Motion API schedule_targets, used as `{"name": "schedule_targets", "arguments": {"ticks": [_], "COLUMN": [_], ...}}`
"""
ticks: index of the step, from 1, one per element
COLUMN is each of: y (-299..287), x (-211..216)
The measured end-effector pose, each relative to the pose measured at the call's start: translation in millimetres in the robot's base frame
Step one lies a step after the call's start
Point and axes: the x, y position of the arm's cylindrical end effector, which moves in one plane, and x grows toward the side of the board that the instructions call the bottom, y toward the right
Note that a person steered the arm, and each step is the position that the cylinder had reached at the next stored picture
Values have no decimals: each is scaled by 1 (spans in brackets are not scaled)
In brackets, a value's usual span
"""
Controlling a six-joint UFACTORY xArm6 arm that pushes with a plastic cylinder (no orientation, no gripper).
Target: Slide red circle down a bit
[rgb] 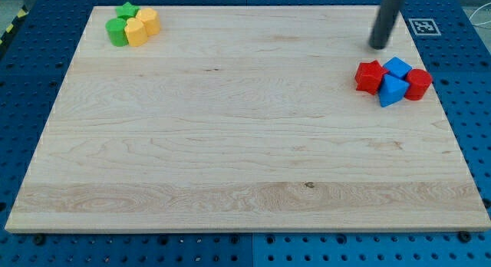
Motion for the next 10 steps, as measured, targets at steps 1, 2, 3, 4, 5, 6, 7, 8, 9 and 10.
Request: {"name": "schedule_targets", "arguments": {"ticks": [1,2,3,4,5,6,7,8,9,10], "y": [25,25,27,32,32,32,32,30,23,8], "x": [24,52,64,81,98,109,110,103,111,121]}}
